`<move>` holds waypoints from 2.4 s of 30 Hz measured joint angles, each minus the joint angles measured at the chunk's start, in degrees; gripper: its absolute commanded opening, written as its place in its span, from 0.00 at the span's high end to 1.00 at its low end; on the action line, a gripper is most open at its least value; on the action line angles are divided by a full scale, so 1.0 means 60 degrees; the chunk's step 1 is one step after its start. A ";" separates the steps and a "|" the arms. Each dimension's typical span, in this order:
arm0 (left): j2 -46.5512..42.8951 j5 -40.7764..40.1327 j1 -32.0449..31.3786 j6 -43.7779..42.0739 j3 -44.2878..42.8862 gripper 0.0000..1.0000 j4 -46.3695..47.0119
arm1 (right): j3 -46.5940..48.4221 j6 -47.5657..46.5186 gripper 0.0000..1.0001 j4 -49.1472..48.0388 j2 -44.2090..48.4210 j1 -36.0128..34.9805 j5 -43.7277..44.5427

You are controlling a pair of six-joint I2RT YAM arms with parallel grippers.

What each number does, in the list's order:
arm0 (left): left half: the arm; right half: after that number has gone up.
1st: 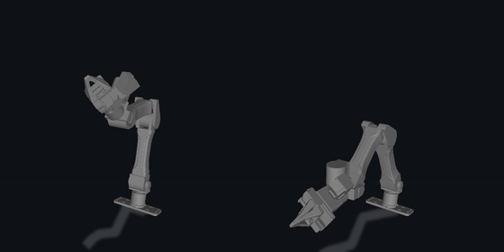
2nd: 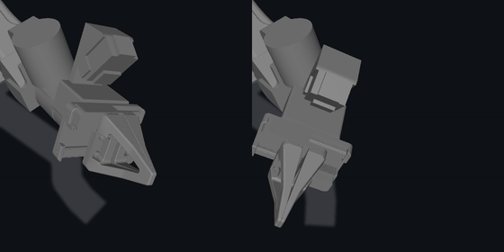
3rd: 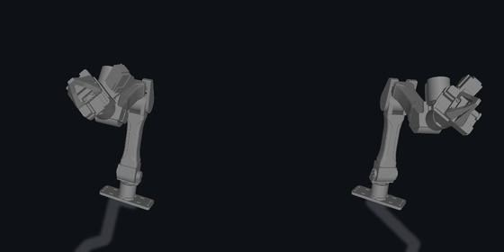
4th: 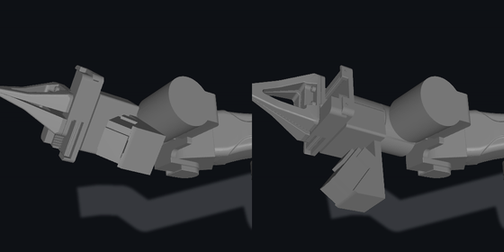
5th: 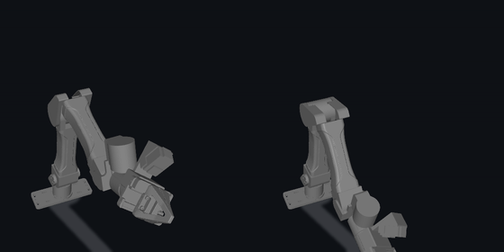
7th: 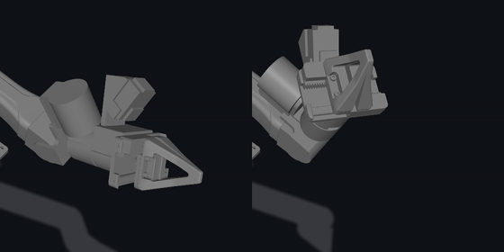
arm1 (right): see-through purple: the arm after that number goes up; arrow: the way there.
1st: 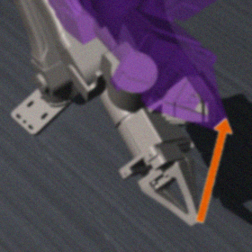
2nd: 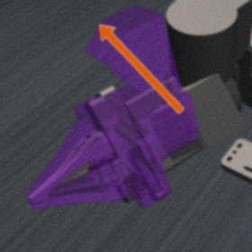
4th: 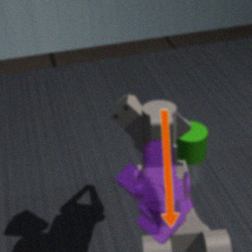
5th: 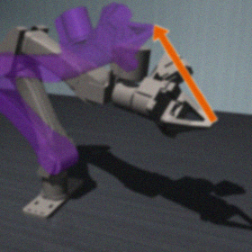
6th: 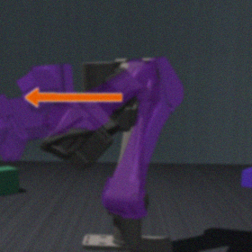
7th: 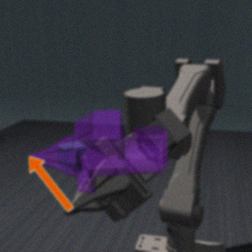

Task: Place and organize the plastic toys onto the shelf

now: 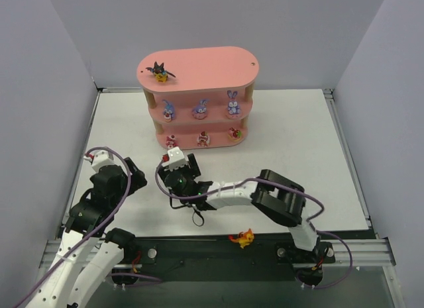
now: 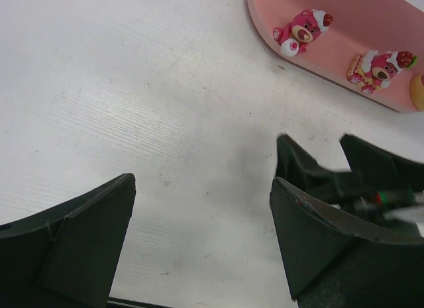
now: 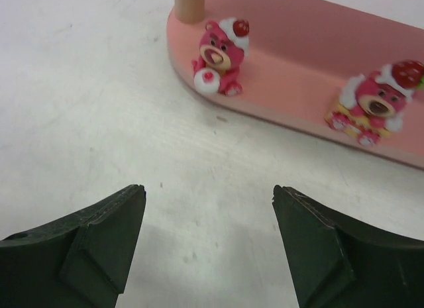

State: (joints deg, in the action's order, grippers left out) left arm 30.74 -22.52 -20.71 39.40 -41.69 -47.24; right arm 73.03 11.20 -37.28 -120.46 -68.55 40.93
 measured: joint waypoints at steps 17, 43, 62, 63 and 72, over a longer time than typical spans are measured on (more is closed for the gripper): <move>-0.0168 0.2506 -0.0033 -0.1468 0.0248 0.03 0.0863 | -0.5501 1.2768 0.23 1.1533 0.9129 -0.2736 0.0787; -0.0470 0.2153 -0.0062 -0.1435 0.0248 0.03 0.0969 | -0.5173 1.7001 0.28 1.4429 0.8524 -0.3279 -0.2178; -0.0525 0.2007 -0.0095 -0.1413 0.0248 0.03 0.0965 | -0.6462 1.7154 0.66 1.2287 0.7588 -0.3275 -0.3745; -0.0528 0.2007 -0.0098 -0.1413 0.0248 0.03 0.0965 | -0.6462 1.7110 0.79 1.2247 0.7559 -0.3279 -0.3727; -0.0612 0.1993 -0.0127 -0.1388 0.0248 0.03 0.0962 | -0.6266 1.7307 1.00 1.2466 0.7366 -0.3297 -0.3450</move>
State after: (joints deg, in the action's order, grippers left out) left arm 27.07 -10.57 -21.47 31.07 -40.21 -41.47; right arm 35.44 115.04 37.52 -76.27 -88.33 20.23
